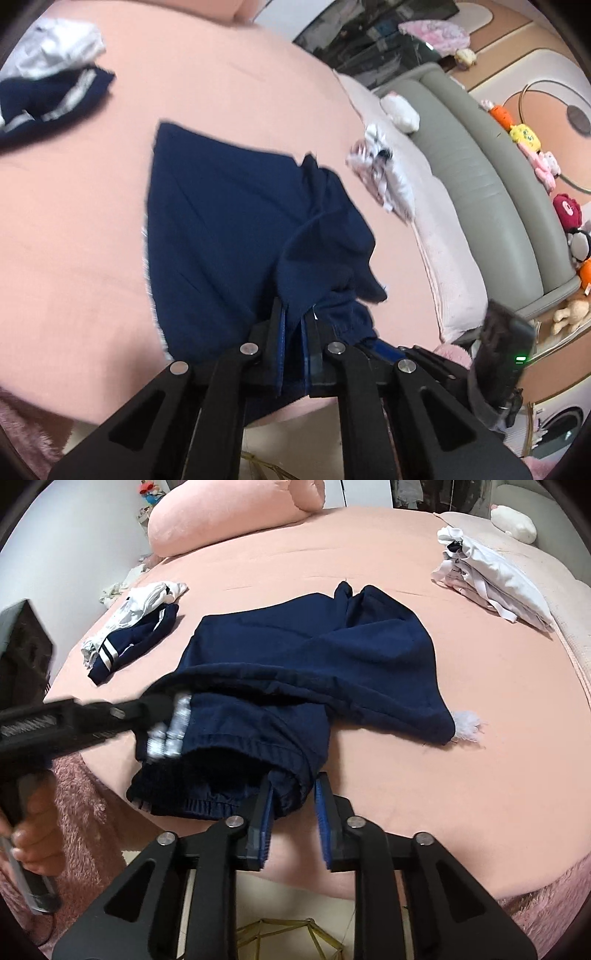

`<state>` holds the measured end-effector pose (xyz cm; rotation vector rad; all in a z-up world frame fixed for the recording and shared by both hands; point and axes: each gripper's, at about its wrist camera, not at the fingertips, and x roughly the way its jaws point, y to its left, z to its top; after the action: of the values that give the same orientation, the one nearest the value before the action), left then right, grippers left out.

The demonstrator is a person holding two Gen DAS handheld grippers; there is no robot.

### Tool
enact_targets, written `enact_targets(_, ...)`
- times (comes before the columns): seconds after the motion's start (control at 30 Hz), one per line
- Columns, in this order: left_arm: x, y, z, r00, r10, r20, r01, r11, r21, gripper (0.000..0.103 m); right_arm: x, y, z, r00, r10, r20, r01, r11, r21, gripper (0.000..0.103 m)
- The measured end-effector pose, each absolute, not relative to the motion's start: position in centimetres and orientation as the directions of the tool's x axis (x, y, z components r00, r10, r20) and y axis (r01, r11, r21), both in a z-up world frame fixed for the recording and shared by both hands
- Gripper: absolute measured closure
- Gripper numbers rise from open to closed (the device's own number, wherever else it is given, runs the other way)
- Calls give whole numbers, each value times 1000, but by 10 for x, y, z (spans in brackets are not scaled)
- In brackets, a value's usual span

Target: Fold clothes

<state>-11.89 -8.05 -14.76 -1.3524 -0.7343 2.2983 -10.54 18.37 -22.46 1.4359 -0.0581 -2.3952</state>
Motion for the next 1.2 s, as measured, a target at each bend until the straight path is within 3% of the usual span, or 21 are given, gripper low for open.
enact_targets(0.17, -107, -96, -149, -477, 541, -693, -24, -796, -605, 96, -105, 183, -236, -400, -312, -862, 258, -941, 221, 78)
enact_targets(0.43, -117, -94, -193, -350, 640, -684, 47, -717, -695, 92, -104, 197, -235, -396, -370, -841, 236, -926, 296, 78)
enact_targets(0.47, -121, -90, -192, -342, 653, -676, 36, -710, -704, 85, -104, 198, -235, -396, -371, -840, 233, -926, 299, 78)
enact_targets(0.5, -124, -87, -192, -333, 666, -668, 24, -702, -712, 69, -104, 198, -236, -394, -374, -839, 234, -924, 302, 78)
enact_targets(0.57, -130, -80, -192, -320, 673, -667, 17, -700, -714, 57, -104, 198, -237, -392, -376, -840, 232, -924, 305, 78)
enact_targets(0.7, -135, -76, -193, -320, 660, -679, 40, -707, -706, 57, -107, 204, -236, -395, -392, -831, 221, -918, 328, 78)
enact_targets(0.9, -130, -84, -195, -324, 737, -594, 50, -613, -788, 56, -108, 216, -236, -394, -400, -828, 192, -916, 351, 77)
enact_targets(1.07, -133, -68, -194, -296, 763, -575, 22, -597, -802, 50, -106, 213, -236, -402, -354, -845, 217, -933, 288, 67)
enact_targets(1.17, -140, -53, -200, -287, 684, -671, 19, -696, -718, 58, -108, 213, -240, -398, -330, -856, 226, -940, 257, 67)
enact_targets(1.2, -141, -51, -202, -285, 671, -685, 19, -710, -703, 74, -108, 212, -242, -398, -330, -856, 223, -940, 259, 67)
